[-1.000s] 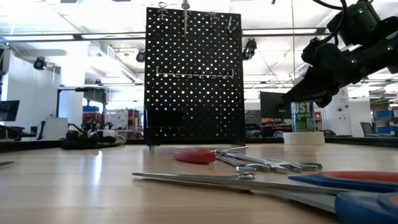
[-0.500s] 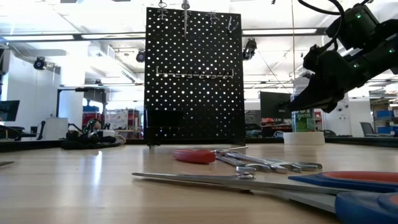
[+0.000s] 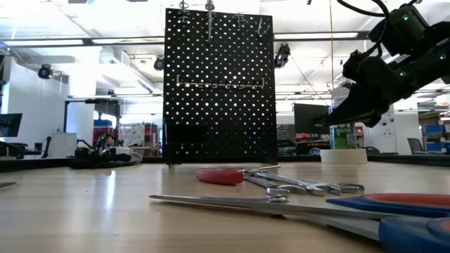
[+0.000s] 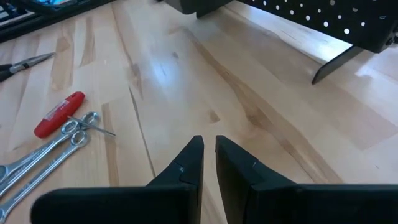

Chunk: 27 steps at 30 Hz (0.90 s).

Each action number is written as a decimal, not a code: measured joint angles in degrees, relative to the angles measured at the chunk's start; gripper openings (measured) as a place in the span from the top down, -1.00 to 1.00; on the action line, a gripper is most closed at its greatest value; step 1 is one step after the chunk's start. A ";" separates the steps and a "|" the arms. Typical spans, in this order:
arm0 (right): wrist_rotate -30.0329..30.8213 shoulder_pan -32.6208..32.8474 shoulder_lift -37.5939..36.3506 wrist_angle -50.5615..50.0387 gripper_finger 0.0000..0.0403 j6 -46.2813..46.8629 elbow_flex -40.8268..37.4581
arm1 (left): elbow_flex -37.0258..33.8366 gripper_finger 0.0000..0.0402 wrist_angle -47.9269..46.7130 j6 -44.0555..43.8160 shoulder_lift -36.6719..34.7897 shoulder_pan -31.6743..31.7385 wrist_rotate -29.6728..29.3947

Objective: Hang tools onto peg board
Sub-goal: Hang the light green screwdriver on the pegboard

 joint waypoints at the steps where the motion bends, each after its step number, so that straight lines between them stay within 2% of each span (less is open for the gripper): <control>1: 0.08 0.00 0.00 0.08 0.86 -0.16 0.00 | -0.39 0.66 -0.02 -0.23 0.00 0.13 -0.02; 21: 1.31 0.00 0.00 1.17 0.88 -0.51 0.00 | -5.56 0.61 1.46 -4.03 0.09 0.23 0.34; 27: 1.31 0.01 0.00 1.22 0.88 -0.54 0.00 | -6.29 0.49 1.44 -4.23 0.09 0.16 0.83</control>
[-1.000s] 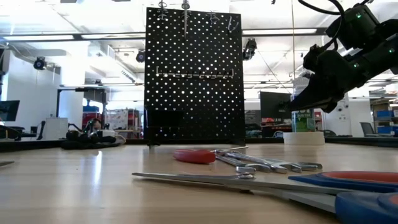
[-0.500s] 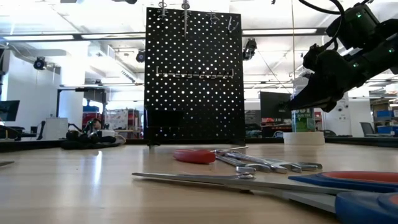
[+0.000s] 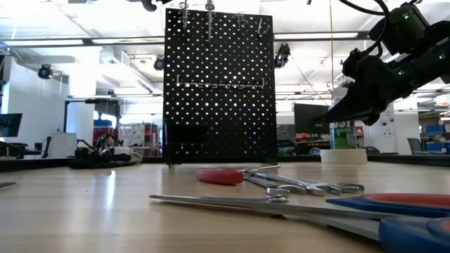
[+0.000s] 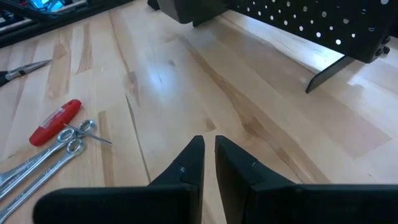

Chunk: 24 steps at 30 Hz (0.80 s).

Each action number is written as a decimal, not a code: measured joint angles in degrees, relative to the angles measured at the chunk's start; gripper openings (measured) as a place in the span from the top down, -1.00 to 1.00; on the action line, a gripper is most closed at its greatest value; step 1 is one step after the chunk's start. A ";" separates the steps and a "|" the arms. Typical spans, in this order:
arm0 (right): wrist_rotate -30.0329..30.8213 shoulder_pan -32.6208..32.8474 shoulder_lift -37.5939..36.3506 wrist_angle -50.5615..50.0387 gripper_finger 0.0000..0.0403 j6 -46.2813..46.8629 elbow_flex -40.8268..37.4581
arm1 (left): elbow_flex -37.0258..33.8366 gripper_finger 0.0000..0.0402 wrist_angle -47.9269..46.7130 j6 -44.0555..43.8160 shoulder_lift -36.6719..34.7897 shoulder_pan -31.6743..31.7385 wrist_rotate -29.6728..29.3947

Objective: Hang tools onto peg board
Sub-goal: Hang the light green screwdriver on the pegboard

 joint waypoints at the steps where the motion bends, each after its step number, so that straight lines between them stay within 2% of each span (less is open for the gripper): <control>1: 0.00 0.00 0.00 -0.02 0.88 0.00 0.00 | -0.31 0.46 0.05 -0.09 0.00 0.00 0.01; 6: 0.00 0.01 0.00 -0.07 0.86 -0.55 0.00 | -2.97 0.34 3.36 -0.30 -0.13 0.00 -0.03; 13: 0.02 -0.01 0.00 -0.07 0.79 -1.02 0.00 | -3.15 0.24 3.74 0.72 -0.42 0.00 -0.03; 24: 0.11 0.01 0.00 1.37 0.42 -0.98 0.00 | -0.85 0.18 0.98 4.77 -1.60 -0.09 -0.30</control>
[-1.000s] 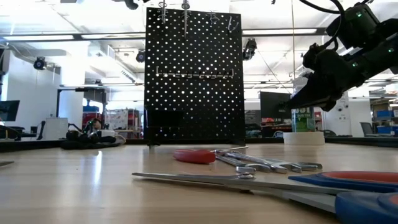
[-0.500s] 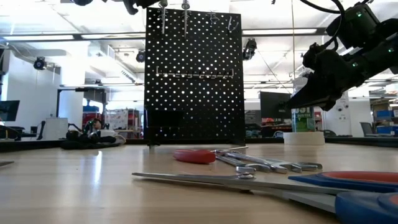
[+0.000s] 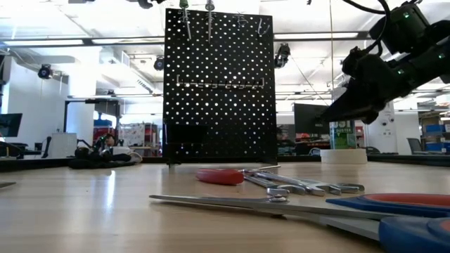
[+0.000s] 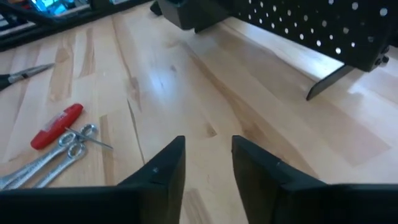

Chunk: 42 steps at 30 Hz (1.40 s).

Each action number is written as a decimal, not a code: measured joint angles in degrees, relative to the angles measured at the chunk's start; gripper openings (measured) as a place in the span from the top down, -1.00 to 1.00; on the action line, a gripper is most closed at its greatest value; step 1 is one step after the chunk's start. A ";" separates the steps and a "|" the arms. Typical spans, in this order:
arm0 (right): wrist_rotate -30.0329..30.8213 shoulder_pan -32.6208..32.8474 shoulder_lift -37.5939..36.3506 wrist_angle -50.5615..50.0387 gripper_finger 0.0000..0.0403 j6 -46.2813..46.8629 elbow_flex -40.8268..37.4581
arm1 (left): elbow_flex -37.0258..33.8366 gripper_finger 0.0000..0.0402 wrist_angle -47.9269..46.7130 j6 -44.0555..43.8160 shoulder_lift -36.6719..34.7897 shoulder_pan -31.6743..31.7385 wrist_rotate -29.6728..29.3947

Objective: Hang tools onto peg board
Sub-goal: Hang the light green screwdriver on the pegboard

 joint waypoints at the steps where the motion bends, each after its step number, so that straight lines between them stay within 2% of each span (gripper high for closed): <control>1: -0.01 0.00 0.00 0.43 0.38 0.04 0.00 | 1.09 0.17 -1.52 0.24 0.05 0.00 0.00; 6: -0.04 0.00 0.00 1.58 0.28 0.33 0.00 | 9.22 0.17 -13.53 0.37 1.26 0.00 0.01; 11: -0.07 0.02 0.00 1.57 0.27 0.48 0.00 | 17.53 0.17 -23.25 0.39 3.50 0.00 0.05; 20: -0.15 0.66 0.00 1.56 0.34 0.52 0.00 | 27.73 0.17 -29.14 3.16 8.48 0.11 0.06; 33: -0.15 0.65 0.00 1.16 0.35 0.59 -0.17 | 31.86 0.17 -28.67 4.91 11.92 3.91 0.20; 42: -0.15 0.63 0.00 1.16 0.35 0.26 -0.20 | 31.86 0.17 -28.70 6.86 7.70 4.45 0.71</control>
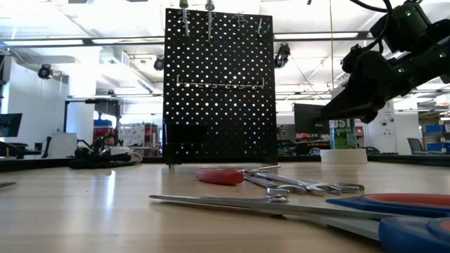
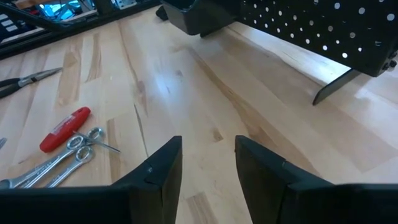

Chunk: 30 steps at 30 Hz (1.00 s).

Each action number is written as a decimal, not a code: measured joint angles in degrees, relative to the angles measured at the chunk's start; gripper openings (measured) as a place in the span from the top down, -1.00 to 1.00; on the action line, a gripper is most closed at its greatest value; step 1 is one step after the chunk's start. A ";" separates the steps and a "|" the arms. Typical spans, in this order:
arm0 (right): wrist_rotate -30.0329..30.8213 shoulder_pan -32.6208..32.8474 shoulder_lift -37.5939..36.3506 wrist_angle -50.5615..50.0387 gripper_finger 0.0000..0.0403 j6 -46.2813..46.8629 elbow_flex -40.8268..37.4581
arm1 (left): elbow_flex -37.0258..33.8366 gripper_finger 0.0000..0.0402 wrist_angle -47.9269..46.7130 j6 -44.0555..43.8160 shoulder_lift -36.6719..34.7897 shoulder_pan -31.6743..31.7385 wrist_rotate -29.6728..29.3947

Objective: Hang tools onto peg board
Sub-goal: Hang the light green screwdriver on the pegboard

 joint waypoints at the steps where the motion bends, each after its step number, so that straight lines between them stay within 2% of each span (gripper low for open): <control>1: 0.00 0.00 0.00 0.00 0.35 0.00 0.00 | 0.00 0.17 -0.04 -0.06 -0.79 -0.01 0.06; 8: 0.02 -0.02 0.00 0.39 0.32 0.00 -0.02 | 0.00 0.17 -2.07 -2.55 -5.71 -1.06 3.00; 13: 0.04 -0.02 0.00 0.35 0.35 0.83 -0.02 | 0.00 0.17 -10.73 -2.94 -7.99 -4.58 4.37; 16: 0.04 -0.02 0.00 0.25 0.35 0.82 -0.02 | -0.13 0.17 -15.55 -4.57 -8.11 -6.98 1.68; 20: 0.07 -0.02 0.00 0.18 0.32 0.81 -0.02 | -0.20 0.17 -17.06 -4.63 -7.87 -7.94 -3.05; 30: 0.07 0.00 0.00 0.15 0.38 0.87 -0.02 | -0.20 0.18 -18.13 -5.55 -5.26 -7.88 -3.62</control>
